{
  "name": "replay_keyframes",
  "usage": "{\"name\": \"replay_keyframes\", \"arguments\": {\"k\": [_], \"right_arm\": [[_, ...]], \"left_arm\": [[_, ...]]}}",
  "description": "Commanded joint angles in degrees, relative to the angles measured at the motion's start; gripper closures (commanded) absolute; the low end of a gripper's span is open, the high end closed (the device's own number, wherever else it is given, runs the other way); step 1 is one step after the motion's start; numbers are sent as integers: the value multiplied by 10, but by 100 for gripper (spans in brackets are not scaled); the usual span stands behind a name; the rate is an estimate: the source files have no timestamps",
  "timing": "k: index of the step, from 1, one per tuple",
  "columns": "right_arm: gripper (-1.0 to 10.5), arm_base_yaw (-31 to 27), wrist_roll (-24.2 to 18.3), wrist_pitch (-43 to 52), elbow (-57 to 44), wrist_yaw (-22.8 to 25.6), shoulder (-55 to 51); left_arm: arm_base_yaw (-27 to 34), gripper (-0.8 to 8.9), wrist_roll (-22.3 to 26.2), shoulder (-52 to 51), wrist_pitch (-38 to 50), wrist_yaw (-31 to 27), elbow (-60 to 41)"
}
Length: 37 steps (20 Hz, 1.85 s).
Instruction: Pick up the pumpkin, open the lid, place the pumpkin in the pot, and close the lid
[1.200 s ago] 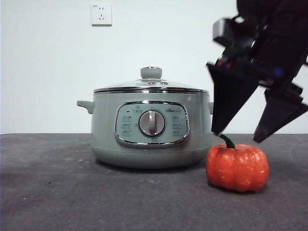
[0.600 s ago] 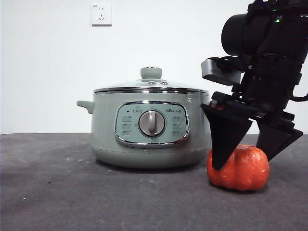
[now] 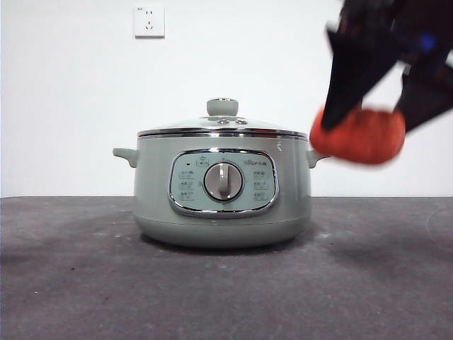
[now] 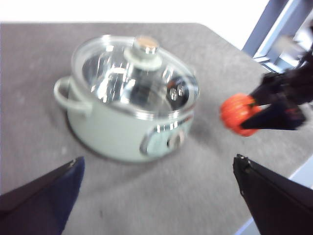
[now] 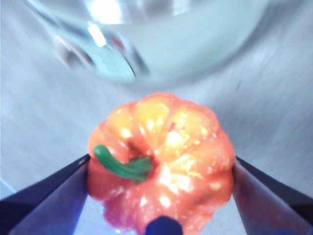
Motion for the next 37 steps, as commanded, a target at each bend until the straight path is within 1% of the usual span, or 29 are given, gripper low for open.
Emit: {"name": "replay_keyframes", "arguments": {"k": [1, 3, 8, 12, 15, 16, 18, 20, 27, 31, 35, 36, 37], "right_arm": [[957, 1, 16, -1, 2, 0, -62], [957, 1, 23, -6, 2, 0, -108], [957, 1, 23, -13, 2, 0, -181], [957, 1, 30, -14, 2, 0, -205], [957, 1, 42, -14, 2, 0, -210], [957, 1, 42, -14, 2, 0, -212], [957, 1, 42, -13, 2, 0, -215], [957, 1, 42, -13, 2, 0, -218], [957, 1, 53, -14, 2, 0, -228], [957, 1, 53, -13, 2, 0, -228], [957, 1, 52, -13, 2, 0, -228], [957, 1, 52, -13, 2, 1, -228], [957, 1, 52, -13, 2, 1, -228]], "left_arm": [[-20, 59, -3, 49, 43, 1, 21], [-46, 59, -4, 111, 81, -3, 51], [-125, 59, 2, 290, 140, -52, 171], [-179, 59, 40, 424, 149, -110, 280], [-205, 59, 48, 506, 155, -138, 344], [-214, 59, 48, 529, 166, -142, 359], [-230, 59, 51, 568, 194, -171, 374], [-243, 59, 57, 600, 219, -195, 376], [-271, 59, 59, 682, 277, -212, 376], [-283, 59, 59, 706, 280, -226, 376], [-288, 65, 59, 707, 276, -242, 376], [-290, 113, 59, 707, 272, -250, 376], [-292, 214, 59, 707, 267, -254, 376]]}}
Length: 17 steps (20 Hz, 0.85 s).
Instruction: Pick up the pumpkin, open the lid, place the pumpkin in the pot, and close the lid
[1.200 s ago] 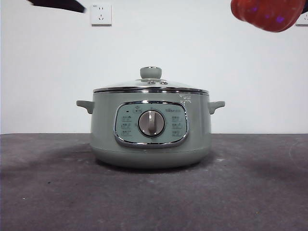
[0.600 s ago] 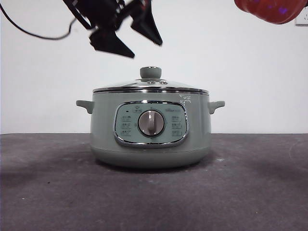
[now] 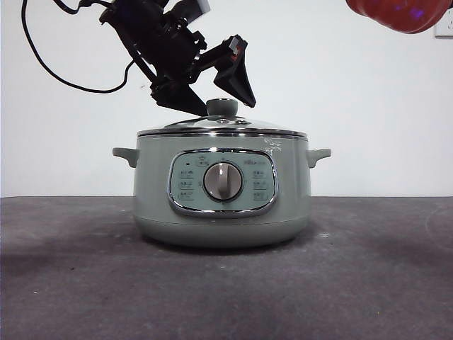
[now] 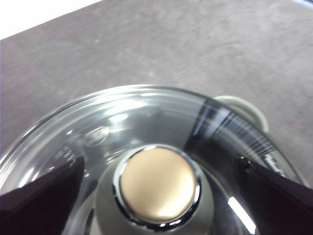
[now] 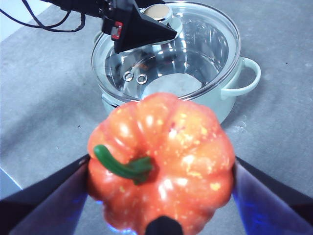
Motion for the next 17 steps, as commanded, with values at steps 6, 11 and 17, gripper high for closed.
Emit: {"name": "replay_keyframes", "arguments": {"k": [6, 11, 17], "right_arm": [[957, 1, 7, 3, 2, 1, -2], [957, 1, 7, 3, 2, 1, -2], [957, 1, 5, 3, 2, 3, -2]], "left_arm": [[-11, 474, 7, 3, -11, -6, -1], [-11, 762, 7, 3, -10, -7, -1], [-11, 822, 6, 3, -10, -5, -1]]}}
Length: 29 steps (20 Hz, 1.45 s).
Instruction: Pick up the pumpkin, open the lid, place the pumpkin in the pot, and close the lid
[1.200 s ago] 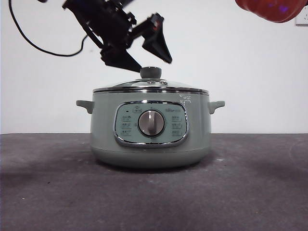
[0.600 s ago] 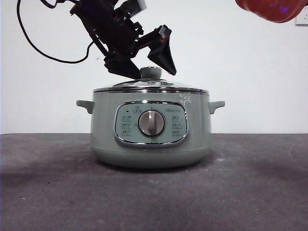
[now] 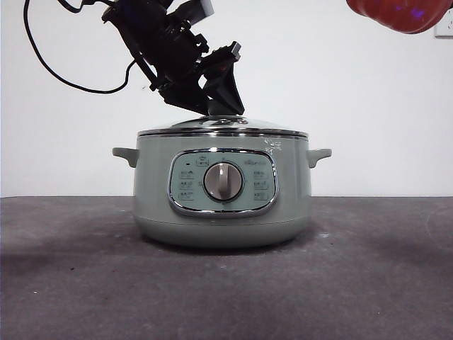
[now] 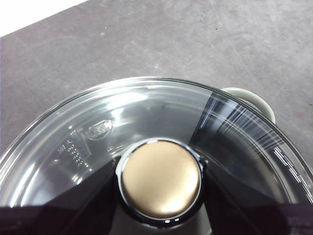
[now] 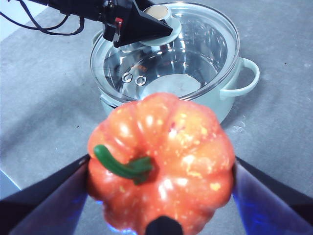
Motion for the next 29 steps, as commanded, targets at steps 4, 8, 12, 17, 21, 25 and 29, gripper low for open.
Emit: {"name": "replay_keyframes", "arguments": {"k": [4, 8, 12, 17, 21, 25, 29], "right_arm": [[957, 1, 6, 3, 2, 2, -2], [957, 1, 6, 5, 2, 2, 0], [957, 1, 6, 19, 2, 2, 6], [957, 1, 6, 89, 2, -3, 45], [958, 1, 3, 129, 38, -3, 132], [958, 2, -24, 140, 139, -3, 272], [958, 10, -37, 141, 252, -3, 421]], "left_arm": [[-2, 822, -2, -10, 11, 11, 0], [2, 822, -2, -32, 17, 11, 3], [9, 822, -2, -65, 13, 12, 3], [25, 822, -2, -163, -49, 11, 3], [39, 822, -1, -267, -134, 11, 3], [51, 822, -1, -359, -217, 9, 3], [51, 822, 1, -428, -274, 9, 3]]}}
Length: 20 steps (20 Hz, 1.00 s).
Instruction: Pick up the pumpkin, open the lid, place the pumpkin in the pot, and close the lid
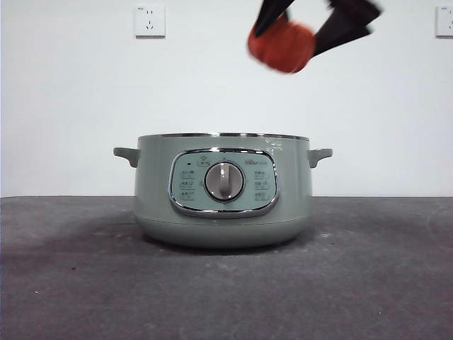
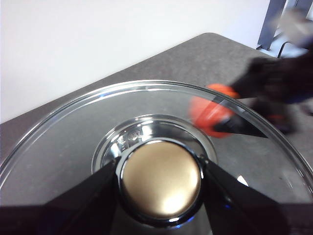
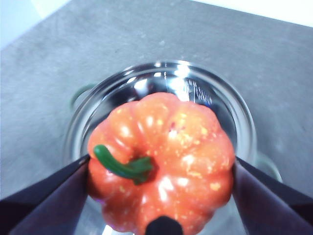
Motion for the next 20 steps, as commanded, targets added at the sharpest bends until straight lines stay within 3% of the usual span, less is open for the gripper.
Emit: {"name": "replay_keyframes", "arguments": {"k": [1, 5, 10, 20], "right_arm": [[958, 8, -14, 2, 58, -1, 86], [958, 19, -33, 5, 122, 0, 190], [958, 27, -57, 38, 129, 4, 268], [958, 33, -86, 7, 129, 21, 301]], "left_arm": [[2, 822, 1, -35, 5, 4, 3], [2, 822, 1, -71, -23, 4, 3], [2, 822, 1, -83, -36, 3, 3], [2, 822, 1, -83, -37, 3, 3]]}}
